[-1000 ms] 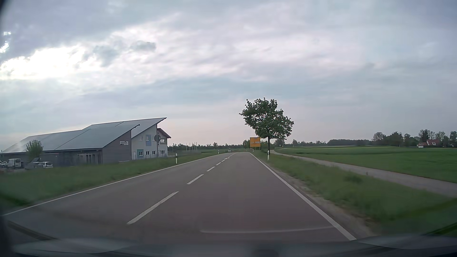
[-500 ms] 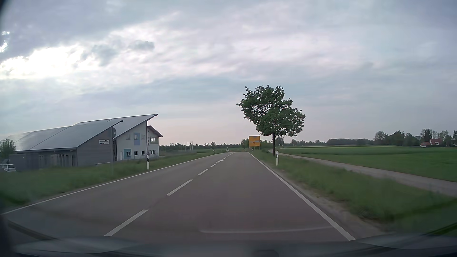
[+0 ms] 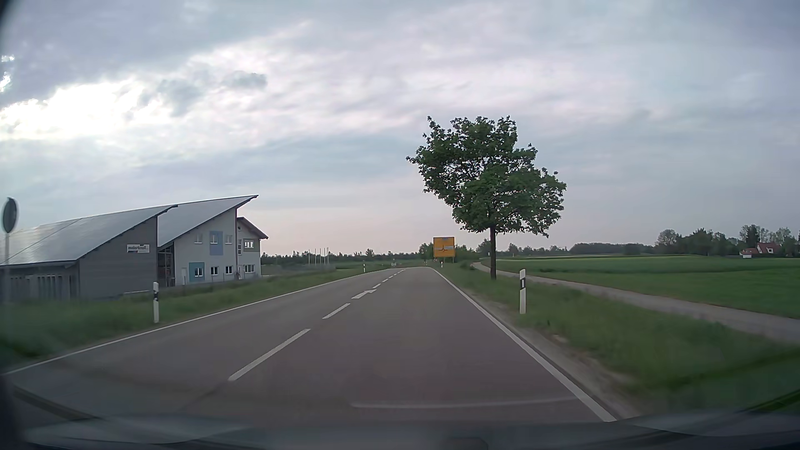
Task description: Follow the waypoints while adhering to traffic rules and regulations
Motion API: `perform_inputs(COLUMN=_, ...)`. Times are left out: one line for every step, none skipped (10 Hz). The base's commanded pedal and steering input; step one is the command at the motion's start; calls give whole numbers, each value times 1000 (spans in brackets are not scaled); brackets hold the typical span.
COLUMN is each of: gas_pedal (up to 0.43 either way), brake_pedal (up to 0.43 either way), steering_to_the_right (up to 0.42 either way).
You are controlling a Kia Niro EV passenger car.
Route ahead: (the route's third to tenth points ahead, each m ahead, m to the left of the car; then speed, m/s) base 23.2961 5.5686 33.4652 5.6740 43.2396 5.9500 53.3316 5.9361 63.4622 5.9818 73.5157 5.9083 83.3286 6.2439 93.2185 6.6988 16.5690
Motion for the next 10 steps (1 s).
perform_inputs(gas_pedal=0, brake_pedal=0, steering_to_the_right=3)
perform_inputs(gas_pedal=0, brake_pedal=0, steering_to_the_right=3)
perform_inputs(gas_pedal=0, brake_pedal=0, steering_to_the_right=3)
perform_inputs(gas_pedal=0, brake_pedal=0, steering_to_the_right=3)
perform_inputs(gas_pedal=0, brake_pedal=0, steering_to_the_right=3)
perform_inputs(gas_pedal=0, brake_pedal=0, steering_to_the_right=1)
perform_inputs(gas_pedal=0, brake_pedal=0, steering_to_the_right=0)
perform_inputs(gas_pedal=0, brake_pedal=0, steering_to_the_right=-3)
perform_inputs(gas_pedal=0, brake_pedal=0, steering_to_the_right=-2)
perform_inputs(gas_pedal=0, brake_pedal=0, steering_to_the_right=-2)
